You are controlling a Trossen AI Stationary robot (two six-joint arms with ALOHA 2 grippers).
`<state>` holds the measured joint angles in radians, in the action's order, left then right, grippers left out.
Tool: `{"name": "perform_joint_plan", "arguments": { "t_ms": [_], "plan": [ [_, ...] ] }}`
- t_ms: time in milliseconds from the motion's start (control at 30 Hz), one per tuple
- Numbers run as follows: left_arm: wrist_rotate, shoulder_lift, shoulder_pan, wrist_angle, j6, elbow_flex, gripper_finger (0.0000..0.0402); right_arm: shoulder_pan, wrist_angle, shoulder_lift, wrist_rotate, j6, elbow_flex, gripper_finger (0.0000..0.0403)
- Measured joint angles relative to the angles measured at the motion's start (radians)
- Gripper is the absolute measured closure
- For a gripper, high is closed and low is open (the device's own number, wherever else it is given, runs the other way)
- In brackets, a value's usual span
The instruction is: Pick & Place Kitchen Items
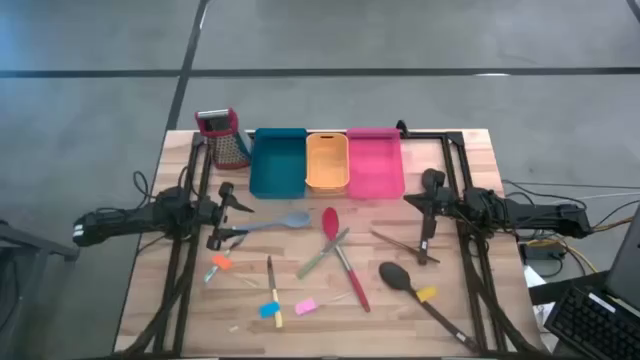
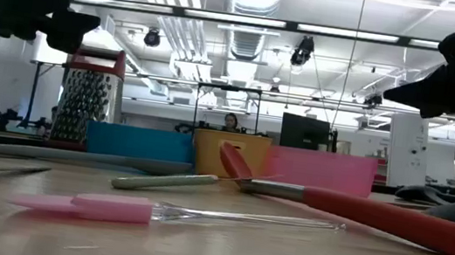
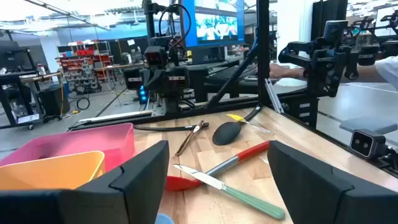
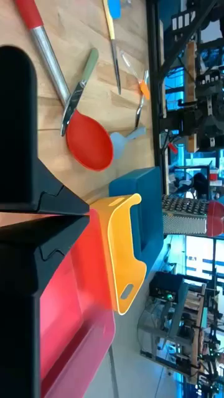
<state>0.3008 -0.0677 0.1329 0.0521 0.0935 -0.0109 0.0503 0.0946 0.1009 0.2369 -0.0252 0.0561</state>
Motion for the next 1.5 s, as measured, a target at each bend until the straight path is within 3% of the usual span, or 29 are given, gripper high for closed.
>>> {"name": "perform_joint_plan", "arguments": {
  "t_ms": [900, 1133, 1233, 1500],
  "plan": [
    [0.000, 0.000, 0.000, 0.000, 0.000, 0.000, 0.0124, 0.000, -0.001, 0.000, 0.000, 0.003, 0.000, 0.0394],
    [0.000, 0.000, 0.000, 0.000, 0.000, 0.000, 0.0124, 0.005, -0.113, 0.002, -0.005, 0.082, 0.000, 0.0394],
    [0.000, 0.000, 0.000, 0.000, 0.000, 0.000, 0.0124, 0.005, -0.209, 0.001, -0.053, 0.044, -0.001, 0.0394],
    [0.000, 0.000, 0.000, 0.000, 0.000, 0.000, 0.0124, 0.004, -0.802, 0.075, -0.086, -0.027, -0.009, 0.0394]
  ]
}}
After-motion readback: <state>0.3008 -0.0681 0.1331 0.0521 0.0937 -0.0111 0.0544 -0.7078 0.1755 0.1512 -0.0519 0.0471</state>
